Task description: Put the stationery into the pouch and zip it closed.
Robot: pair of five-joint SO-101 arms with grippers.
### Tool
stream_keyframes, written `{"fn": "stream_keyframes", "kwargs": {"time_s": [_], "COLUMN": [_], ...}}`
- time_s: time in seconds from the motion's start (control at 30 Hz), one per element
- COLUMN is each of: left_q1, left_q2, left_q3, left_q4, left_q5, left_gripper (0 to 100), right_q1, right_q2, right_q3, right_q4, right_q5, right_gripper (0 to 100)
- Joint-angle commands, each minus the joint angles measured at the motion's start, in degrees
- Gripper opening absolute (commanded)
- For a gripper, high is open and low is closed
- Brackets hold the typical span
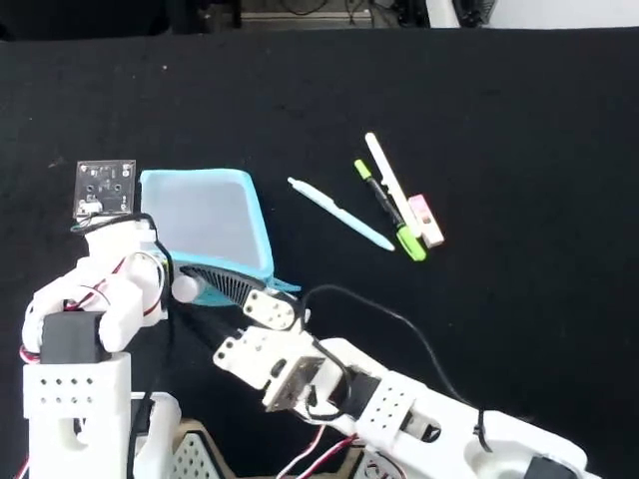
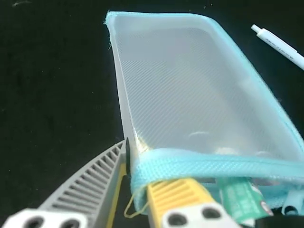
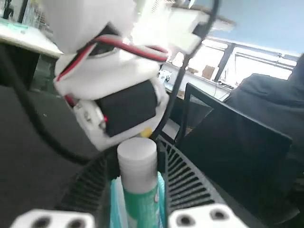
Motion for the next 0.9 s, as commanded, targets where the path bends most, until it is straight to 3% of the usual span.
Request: {"fn": "stream_keyframes", "kwargs": {"time_s": [0.0,0.4,0.6,0.77,0.87], "left_q1": [0.9,0.9,0.9,0.9,0.9], "left_q2": [-0.4,-0.3,-0.2,-0.2,-0.2], "left_q3": [-3.8,-3.8,-3.8,-3.8,-3.8], "left_q4": [0.0,0.0,0.0,0.0,0.0], "left_q5": [-0.2,-0.2,-0.2,-0.2,-0.2], "left_gripper": [3,3,3,3,3], "right_q1": [-1.3,0.3,-0.1,-0.1,-0.1], "right_q2": [0.8,0.8,0.8,0.8,0.8], "right_q3": [1.1,0.5,-3.6,-4.5,-4.5], "right_q4": [3.6,4.3,16.3,18.3,18.3], "right_q5": [2.2,2.2,2.1,2.1,2.1], "right_gripper": [1.1,1.2,1.3,1.5,7.7]}}
